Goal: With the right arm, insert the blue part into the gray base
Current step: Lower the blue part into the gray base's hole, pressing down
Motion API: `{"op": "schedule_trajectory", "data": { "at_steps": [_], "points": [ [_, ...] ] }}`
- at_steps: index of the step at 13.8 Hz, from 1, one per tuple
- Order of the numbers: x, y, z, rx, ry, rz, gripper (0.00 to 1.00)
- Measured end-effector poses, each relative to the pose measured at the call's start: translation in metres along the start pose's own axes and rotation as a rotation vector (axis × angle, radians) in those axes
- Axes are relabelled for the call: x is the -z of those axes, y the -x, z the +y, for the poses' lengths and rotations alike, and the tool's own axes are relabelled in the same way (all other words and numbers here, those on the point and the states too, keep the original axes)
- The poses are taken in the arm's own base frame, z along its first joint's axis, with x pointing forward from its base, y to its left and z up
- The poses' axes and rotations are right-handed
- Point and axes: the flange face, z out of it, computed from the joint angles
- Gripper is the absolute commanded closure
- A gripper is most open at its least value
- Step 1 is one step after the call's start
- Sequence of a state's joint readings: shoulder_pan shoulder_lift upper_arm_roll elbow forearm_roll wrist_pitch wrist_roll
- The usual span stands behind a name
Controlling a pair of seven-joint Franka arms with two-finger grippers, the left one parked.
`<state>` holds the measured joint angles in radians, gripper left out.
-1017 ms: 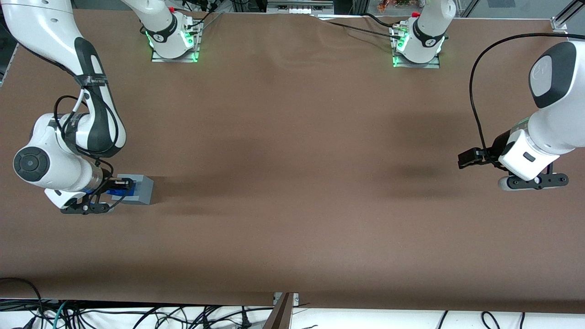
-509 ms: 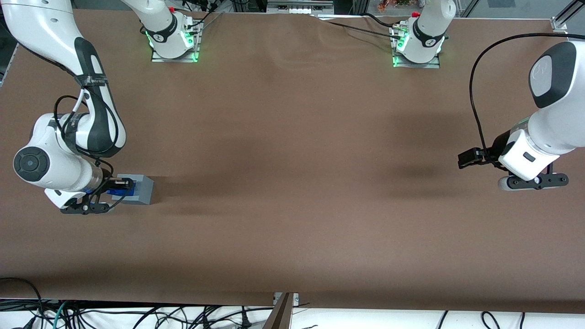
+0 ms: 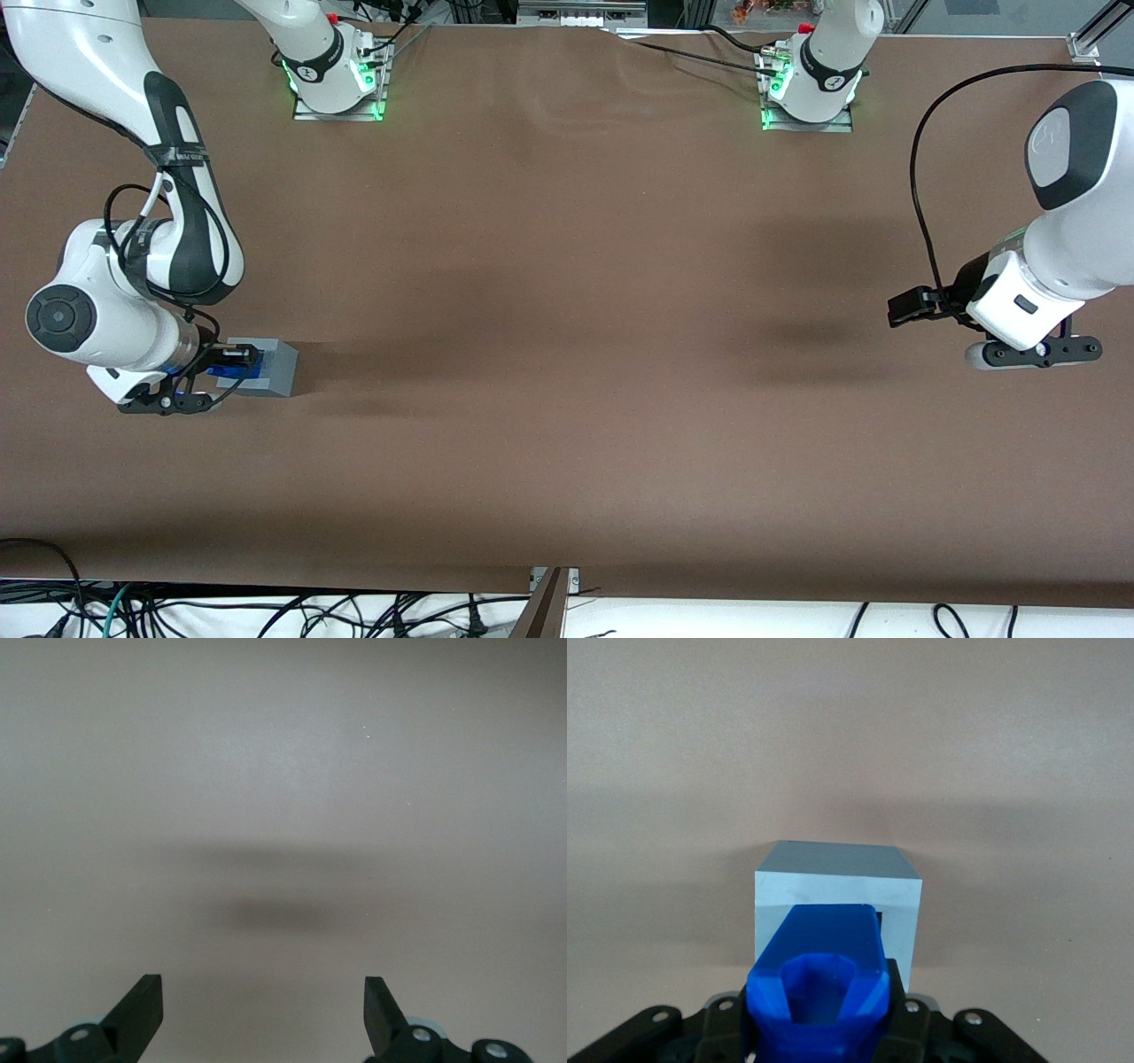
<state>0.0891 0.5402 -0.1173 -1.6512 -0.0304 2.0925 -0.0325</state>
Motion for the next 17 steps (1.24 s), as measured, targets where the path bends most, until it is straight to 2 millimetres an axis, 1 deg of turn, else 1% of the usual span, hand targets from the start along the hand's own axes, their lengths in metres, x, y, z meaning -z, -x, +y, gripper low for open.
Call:
{"op": "schedule_trajectory", "data": {
  "at_steps": [4,5,17],
  "points": [
    [-0.0008,0.0011,0.0001,-0.001,-0.001,-0.009,0.79],
    [-0.0064,0.0034,-0.0004,0.0,-0.001,-0.024,0.79],
    [-0.0066,0.0038,-0.0005,-0.002,-0.002,-0.022,0.79]
  ]
}}
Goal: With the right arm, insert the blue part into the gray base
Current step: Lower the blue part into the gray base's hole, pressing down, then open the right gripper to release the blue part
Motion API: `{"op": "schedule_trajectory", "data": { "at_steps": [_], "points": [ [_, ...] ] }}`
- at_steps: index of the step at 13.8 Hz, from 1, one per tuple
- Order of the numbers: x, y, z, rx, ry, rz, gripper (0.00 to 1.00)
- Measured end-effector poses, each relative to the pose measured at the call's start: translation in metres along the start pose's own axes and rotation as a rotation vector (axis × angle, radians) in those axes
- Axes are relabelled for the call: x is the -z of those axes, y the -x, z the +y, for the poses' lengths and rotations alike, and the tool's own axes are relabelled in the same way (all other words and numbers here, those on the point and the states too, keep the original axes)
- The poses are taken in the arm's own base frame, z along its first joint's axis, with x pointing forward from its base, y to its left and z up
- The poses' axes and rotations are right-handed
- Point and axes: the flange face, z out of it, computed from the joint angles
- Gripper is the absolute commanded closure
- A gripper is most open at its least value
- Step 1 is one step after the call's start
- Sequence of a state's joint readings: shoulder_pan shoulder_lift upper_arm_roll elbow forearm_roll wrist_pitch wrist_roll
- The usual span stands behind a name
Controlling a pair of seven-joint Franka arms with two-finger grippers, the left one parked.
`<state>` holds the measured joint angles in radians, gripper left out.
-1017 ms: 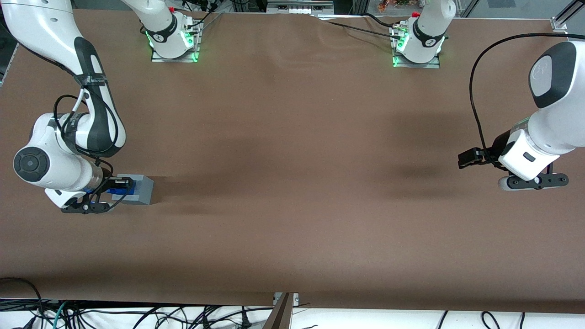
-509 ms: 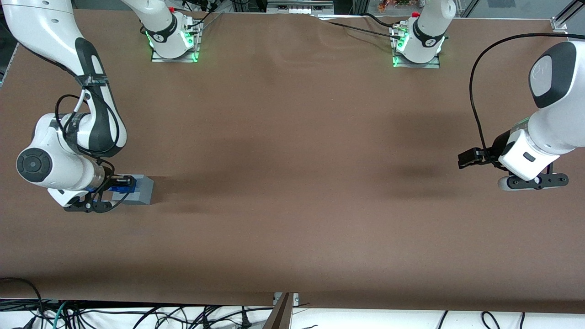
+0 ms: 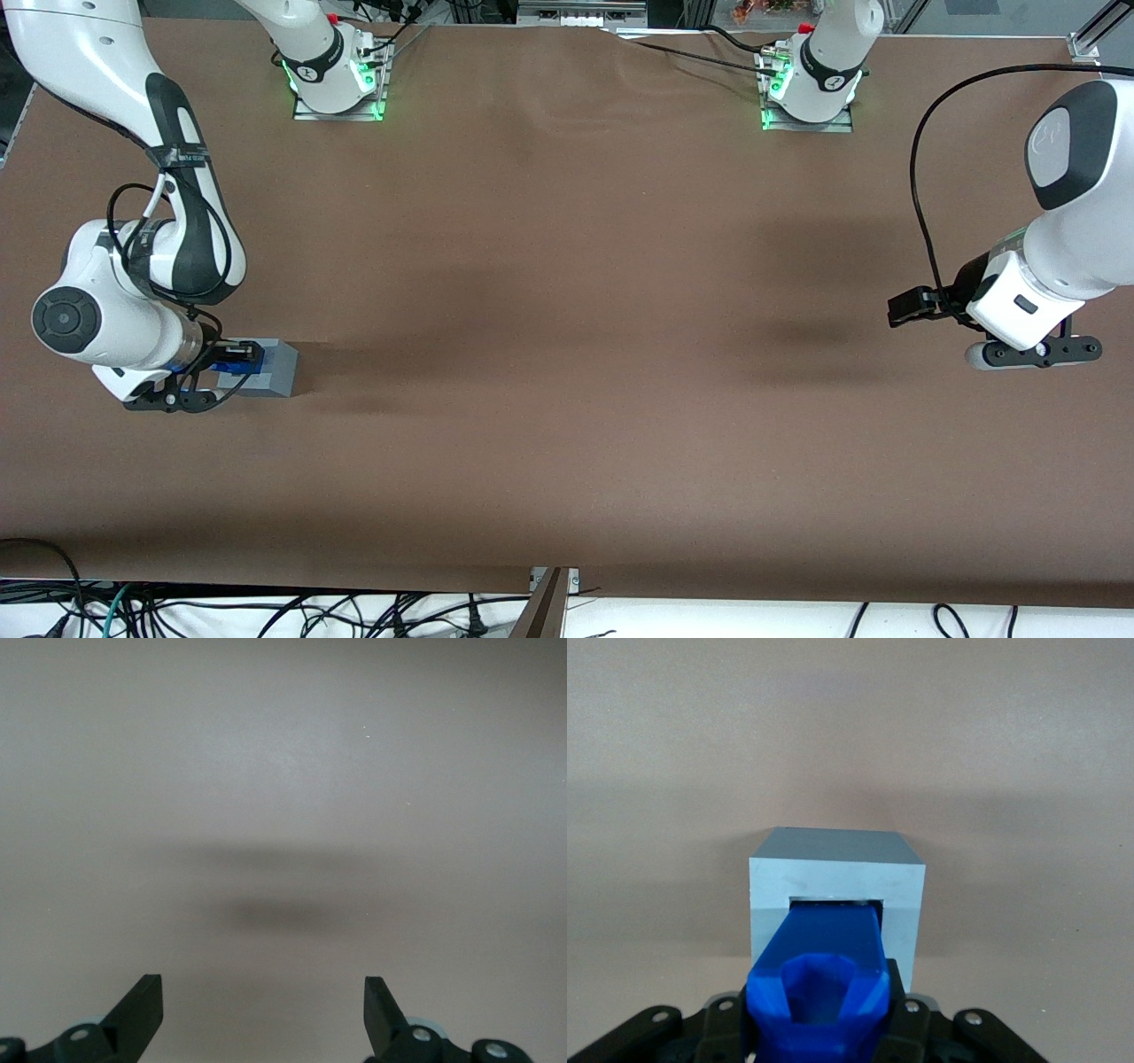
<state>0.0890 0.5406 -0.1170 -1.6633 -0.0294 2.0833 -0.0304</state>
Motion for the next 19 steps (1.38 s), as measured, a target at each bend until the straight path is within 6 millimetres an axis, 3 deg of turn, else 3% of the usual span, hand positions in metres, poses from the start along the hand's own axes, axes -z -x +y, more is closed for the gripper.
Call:
{"op": "schedule_trajectory", "data": {
  "at_steps": [7,8,9,14,19],
  "points": [
    [-0.004,-0.001,0.0,-0.002,0.001,0.007,0.75],
    [-0.005,-0.002,0.0,-0.002,0.001,0.007,0.34],
    [-0.005,-0.002,0.0,-0.002,0.001,0.007,0.01],
    [-0.002,-0.002,-0.002,-0.002,0.0,0.012,0.0],
    [0.023,0.001,-0.003,0.001,-0.005,0.032,0.0]
  ]
}}
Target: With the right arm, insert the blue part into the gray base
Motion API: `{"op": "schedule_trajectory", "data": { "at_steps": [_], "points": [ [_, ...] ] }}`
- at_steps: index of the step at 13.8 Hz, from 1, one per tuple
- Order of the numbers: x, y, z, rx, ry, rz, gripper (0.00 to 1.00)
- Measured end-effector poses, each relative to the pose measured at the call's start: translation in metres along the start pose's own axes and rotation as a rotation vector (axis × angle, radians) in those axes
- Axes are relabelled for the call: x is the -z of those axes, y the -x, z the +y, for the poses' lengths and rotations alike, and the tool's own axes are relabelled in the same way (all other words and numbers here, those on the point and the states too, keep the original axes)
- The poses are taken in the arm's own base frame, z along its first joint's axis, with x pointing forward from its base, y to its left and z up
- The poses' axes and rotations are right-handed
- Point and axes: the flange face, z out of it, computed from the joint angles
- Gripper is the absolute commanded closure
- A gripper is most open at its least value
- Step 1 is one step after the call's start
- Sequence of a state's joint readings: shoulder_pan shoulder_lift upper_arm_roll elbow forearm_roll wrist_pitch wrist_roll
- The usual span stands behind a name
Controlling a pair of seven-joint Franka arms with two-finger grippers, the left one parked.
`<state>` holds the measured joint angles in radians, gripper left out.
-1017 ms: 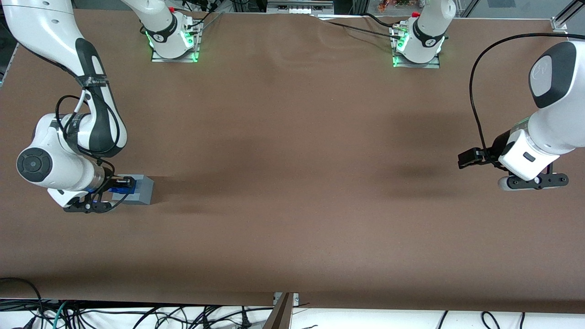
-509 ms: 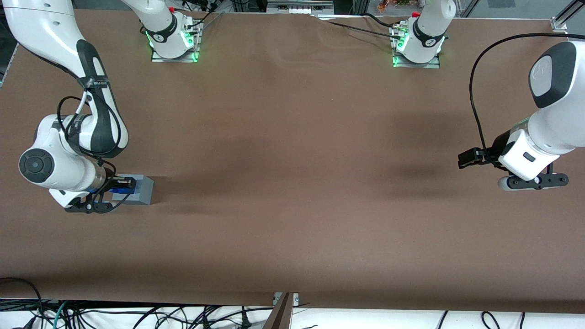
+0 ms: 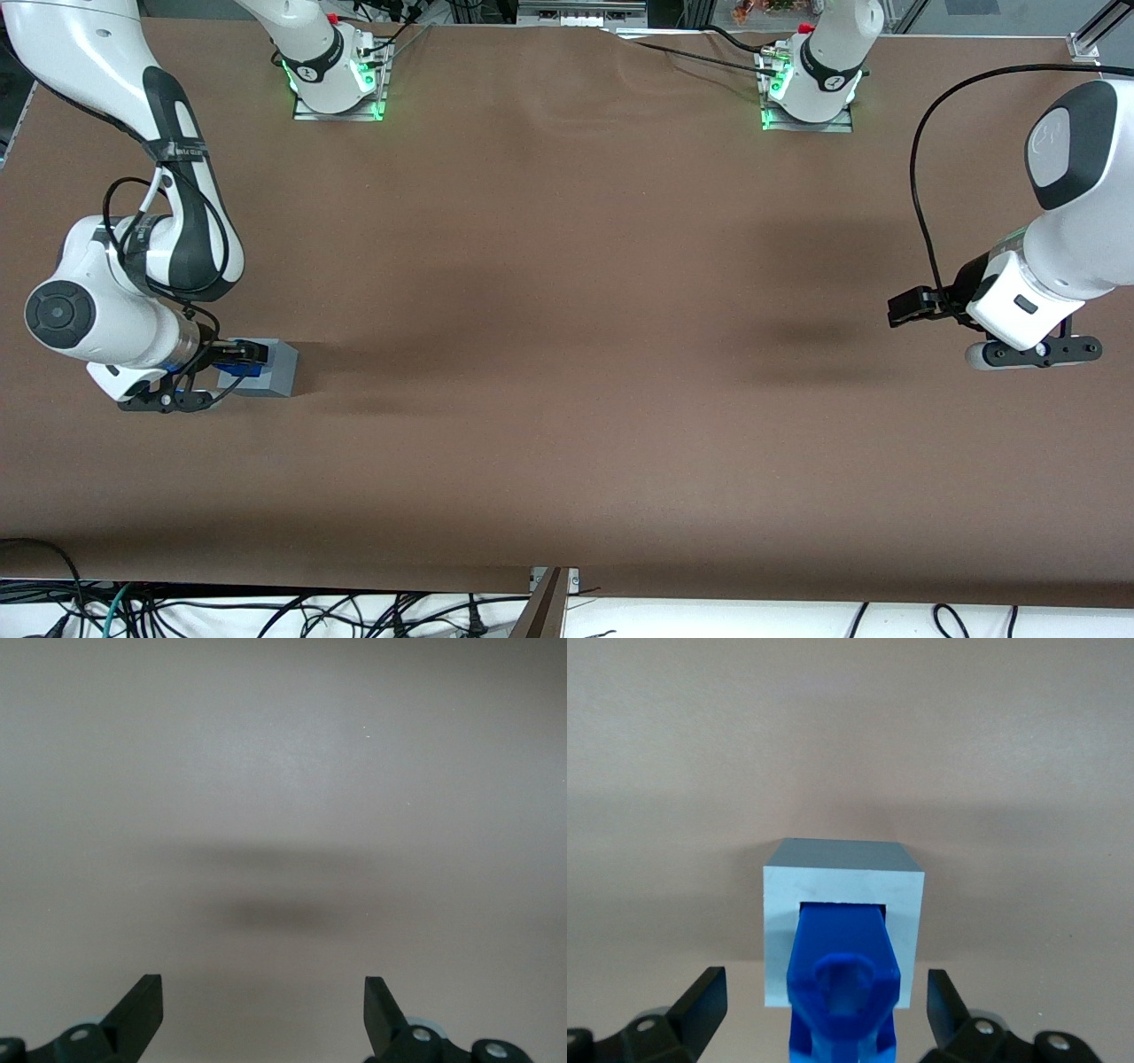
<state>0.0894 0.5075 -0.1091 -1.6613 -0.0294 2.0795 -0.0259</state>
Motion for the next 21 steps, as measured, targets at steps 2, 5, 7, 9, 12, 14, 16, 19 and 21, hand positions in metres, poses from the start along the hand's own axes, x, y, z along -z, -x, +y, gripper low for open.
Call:
{"op": "schedule_trajectory", "data": {
  "at_steps": [2,5,7,9,12,14,16,19,21],
  "points": [
    [0.027,0.008,-0.001,0.002,-0.006,-0.01,0.0],
    [0.097,0.029,-0.001,0.002,-0.019,-0.014,0.0],
    [0.152,0.05,0.001,0.003,-0.027,-0.029,0.0],
    [0.211,0.076,0.003,0.003,-0.033,-0.064,0.0],
    [0.273,0.114,0.008,0.0,-0.043,-0.087,0.0],
    [0.289,0.132,0.016,-0.011,-0.05,-0.011,0.0],
    [0.282,0.143,0.029,-0.031,-0.055,0.025,0.0],
    [0.253,0.147,0.019,-0.015,-0.056,-0.003,0.0],
    [0.248,0.145,0.008,0.002,-0.055,0.0,0.0]
  ]
}}
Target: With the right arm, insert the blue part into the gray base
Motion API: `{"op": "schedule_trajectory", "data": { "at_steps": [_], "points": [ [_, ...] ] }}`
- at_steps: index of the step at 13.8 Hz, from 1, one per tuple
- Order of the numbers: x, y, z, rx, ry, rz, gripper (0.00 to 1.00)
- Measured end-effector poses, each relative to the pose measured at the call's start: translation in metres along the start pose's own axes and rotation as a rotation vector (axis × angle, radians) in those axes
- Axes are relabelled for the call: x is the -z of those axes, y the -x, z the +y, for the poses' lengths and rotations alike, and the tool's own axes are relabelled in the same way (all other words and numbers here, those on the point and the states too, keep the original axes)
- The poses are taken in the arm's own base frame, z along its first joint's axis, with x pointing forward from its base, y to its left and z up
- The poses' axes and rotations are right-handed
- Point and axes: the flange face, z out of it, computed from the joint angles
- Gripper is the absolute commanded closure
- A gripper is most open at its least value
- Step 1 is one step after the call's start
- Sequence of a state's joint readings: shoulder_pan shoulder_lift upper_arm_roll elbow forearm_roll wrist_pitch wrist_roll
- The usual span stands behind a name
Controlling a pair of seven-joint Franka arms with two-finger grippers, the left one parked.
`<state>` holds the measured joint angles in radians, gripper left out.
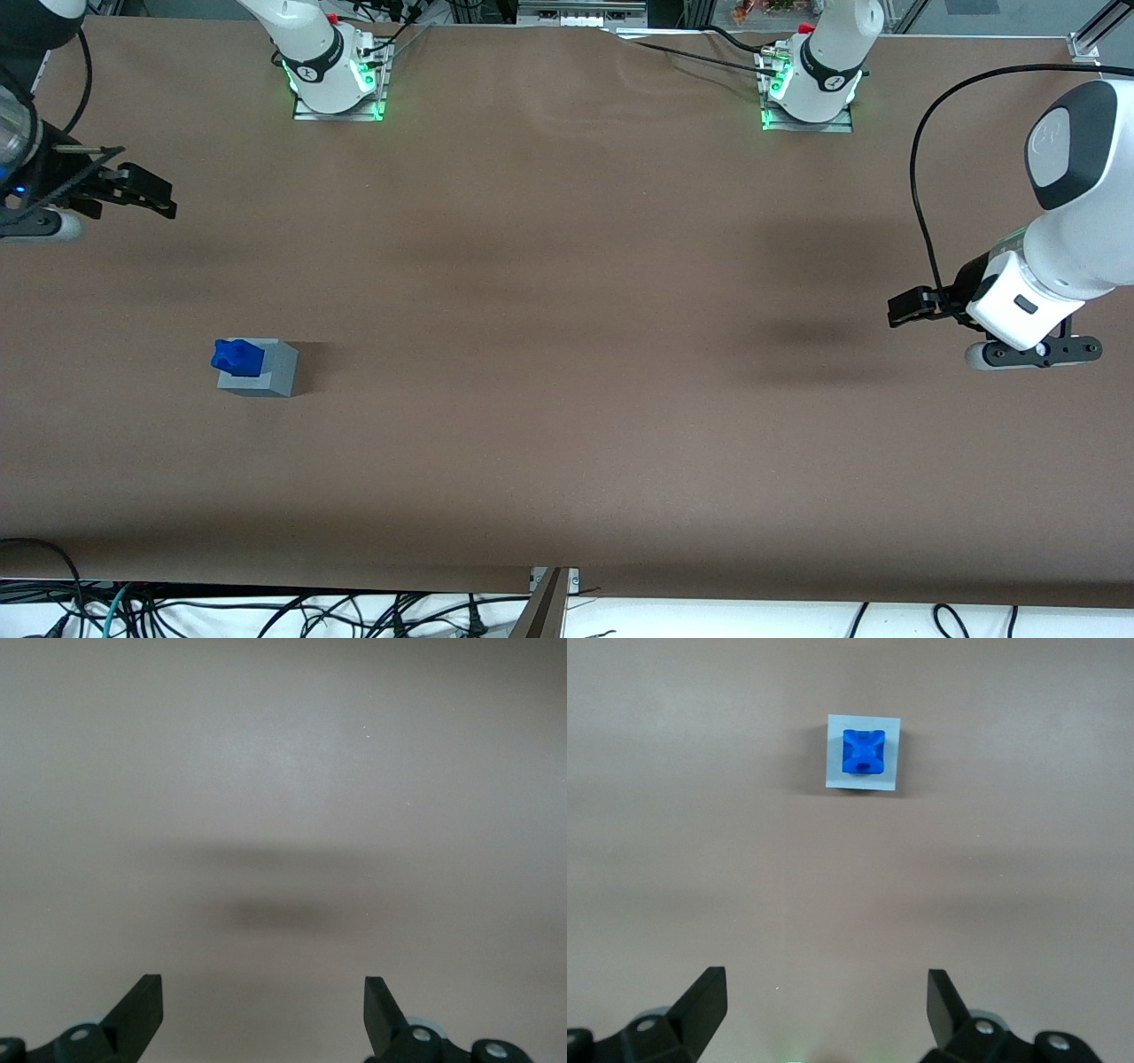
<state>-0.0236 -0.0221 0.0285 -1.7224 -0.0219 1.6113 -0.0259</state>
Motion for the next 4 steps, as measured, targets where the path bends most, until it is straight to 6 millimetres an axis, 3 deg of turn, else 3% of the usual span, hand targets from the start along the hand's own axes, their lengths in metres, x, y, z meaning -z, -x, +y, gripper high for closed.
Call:
{"op": "schedule_trajectory", "data": {
  "at_steps": [4],
  "points": [
    [0.0004,-0.0015,0.0017,-0.01,-0.03,0.011,0.0]
  ]
}}
